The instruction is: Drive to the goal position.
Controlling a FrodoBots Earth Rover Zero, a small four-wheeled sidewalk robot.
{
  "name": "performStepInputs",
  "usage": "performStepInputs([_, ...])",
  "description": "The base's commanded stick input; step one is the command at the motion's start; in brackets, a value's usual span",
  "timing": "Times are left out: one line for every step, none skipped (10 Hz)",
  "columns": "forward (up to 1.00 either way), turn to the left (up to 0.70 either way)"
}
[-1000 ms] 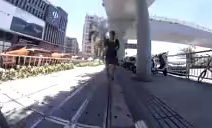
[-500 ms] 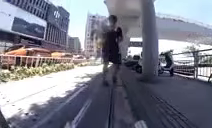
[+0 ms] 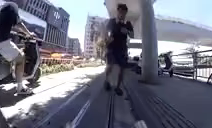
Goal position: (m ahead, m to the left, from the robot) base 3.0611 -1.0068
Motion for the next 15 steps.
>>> performStepInputs([-0.45,0.0])
performStepInputs([-0.45,0.0])
performStepInputs([-0.13,0.0])
performStepInputs([0.0,0.0])
performStepInputs([0.0,0.0])
performStepInputs([0.0,0.0])
performStepInputs([0.25,0.01])
performStepInputs([0.45,0.17])
performStepInputs([0.45,0.25])
performStepInputs([0.45,0.27])
performStepInputs([0.45,0.27])
performStepInputs([0.45,0.27])
performStepInputs([0.63,0.18])
performStepInputs([0.7,0.14])
performStepInputs([0.7,0.14])
